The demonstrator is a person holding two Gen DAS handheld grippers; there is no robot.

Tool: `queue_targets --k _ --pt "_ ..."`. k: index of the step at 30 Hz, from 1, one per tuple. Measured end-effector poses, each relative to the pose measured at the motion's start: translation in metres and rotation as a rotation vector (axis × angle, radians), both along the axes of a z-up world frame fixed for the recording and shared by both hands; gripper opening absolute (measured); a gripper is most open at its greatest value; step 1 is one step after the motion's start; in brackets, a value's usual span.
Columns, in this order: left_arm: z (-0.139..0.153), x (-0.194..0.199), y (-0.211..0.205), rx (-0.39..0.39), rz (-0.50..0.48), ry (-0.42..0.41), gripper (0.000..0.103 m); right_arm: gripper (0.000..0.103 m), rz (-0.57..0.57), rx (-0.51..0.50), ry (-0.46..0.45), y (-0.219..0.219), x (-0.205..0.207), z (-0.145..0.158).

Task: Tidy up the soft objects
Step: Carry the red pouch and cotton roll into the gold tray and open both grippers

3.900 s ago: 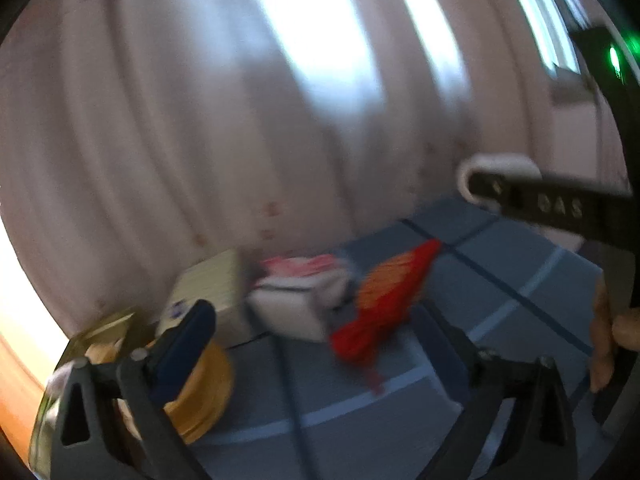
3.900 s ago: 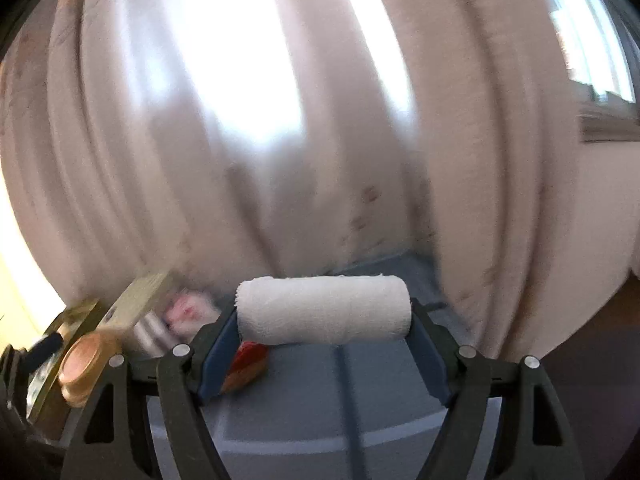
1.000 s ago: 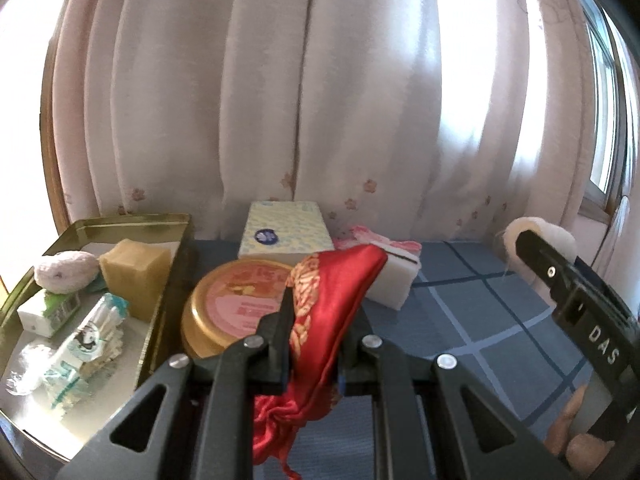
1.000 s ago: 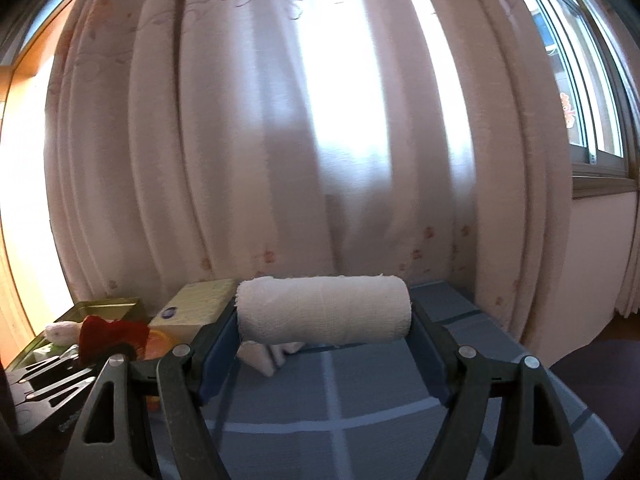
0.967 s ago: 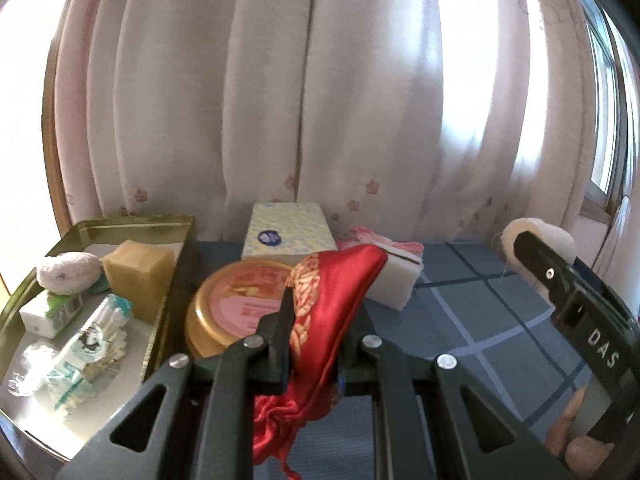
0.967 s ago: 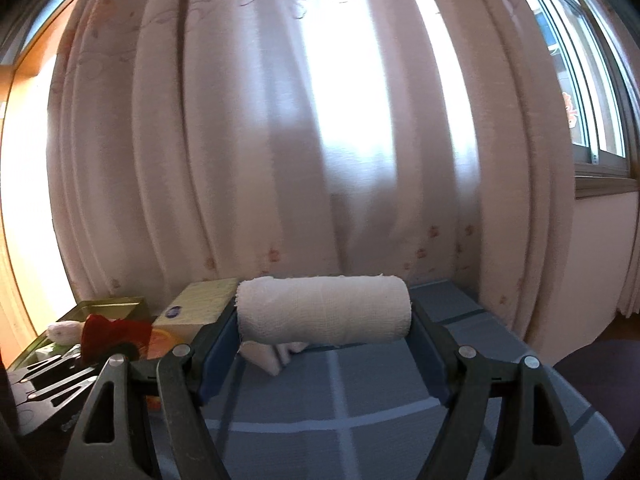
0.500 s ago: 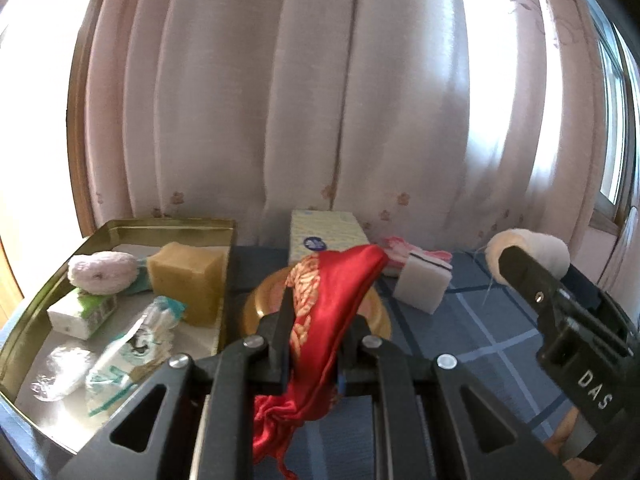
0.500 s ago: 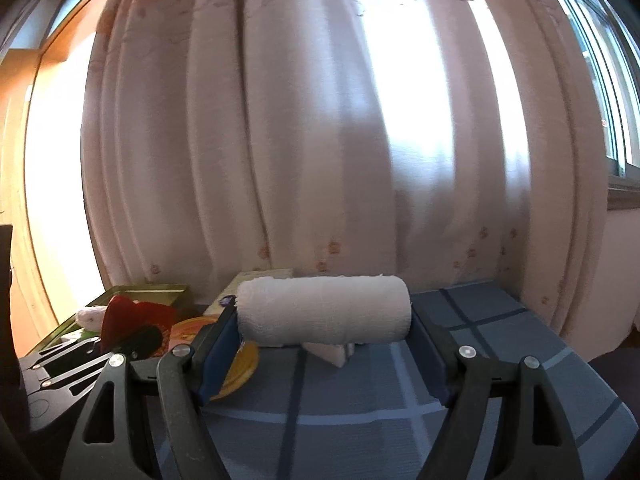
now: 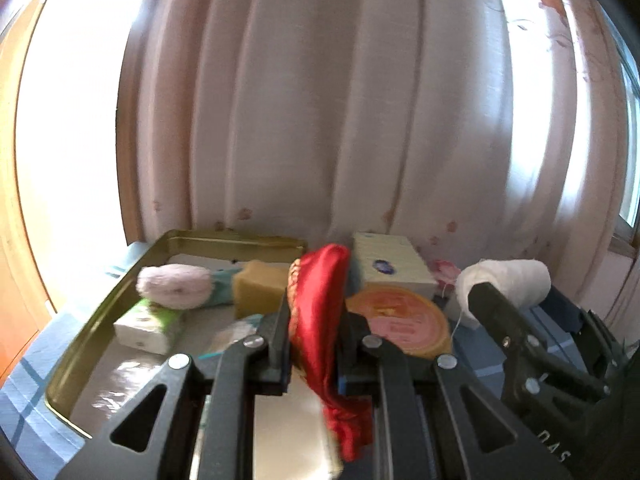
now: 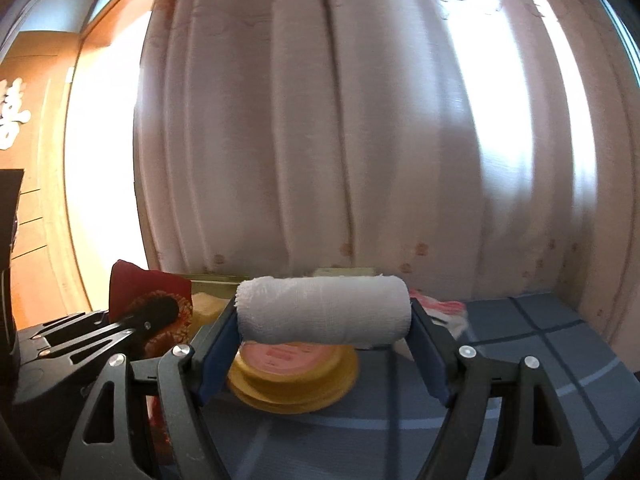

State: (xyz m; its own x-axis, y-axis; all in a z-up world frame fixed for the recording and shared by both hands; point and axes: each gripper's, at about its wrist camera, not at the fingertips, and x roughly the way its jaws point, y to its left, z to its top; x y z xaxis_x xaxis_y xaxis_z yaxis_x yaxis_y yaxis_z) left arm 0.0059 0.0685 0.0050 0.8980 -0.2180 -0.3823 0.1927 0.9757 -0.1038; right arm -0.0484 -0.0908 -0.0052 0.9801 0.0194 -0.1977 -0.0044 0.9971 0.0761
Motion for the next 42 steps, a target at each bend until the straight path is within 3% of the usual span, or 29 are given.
queue_targets --k 12,24,42 --pt "-0.001 0.01 0.042 -0.005 0.112 0.026 0.013 0.079 0.095 0.013 0.002 0.04 0.016 0.0" --pt "-0.001 0.01 0.06 -0.015 0.15 0.037 0.013 0.079 0.124 0.009 0.01 0.051 0.023 -0.001" --pt "0.005 0.012 0.112 -0.194 0.129 0.046 0.013 0.079 0.2 -0.007 0.004 0.074 0.025 0.0"
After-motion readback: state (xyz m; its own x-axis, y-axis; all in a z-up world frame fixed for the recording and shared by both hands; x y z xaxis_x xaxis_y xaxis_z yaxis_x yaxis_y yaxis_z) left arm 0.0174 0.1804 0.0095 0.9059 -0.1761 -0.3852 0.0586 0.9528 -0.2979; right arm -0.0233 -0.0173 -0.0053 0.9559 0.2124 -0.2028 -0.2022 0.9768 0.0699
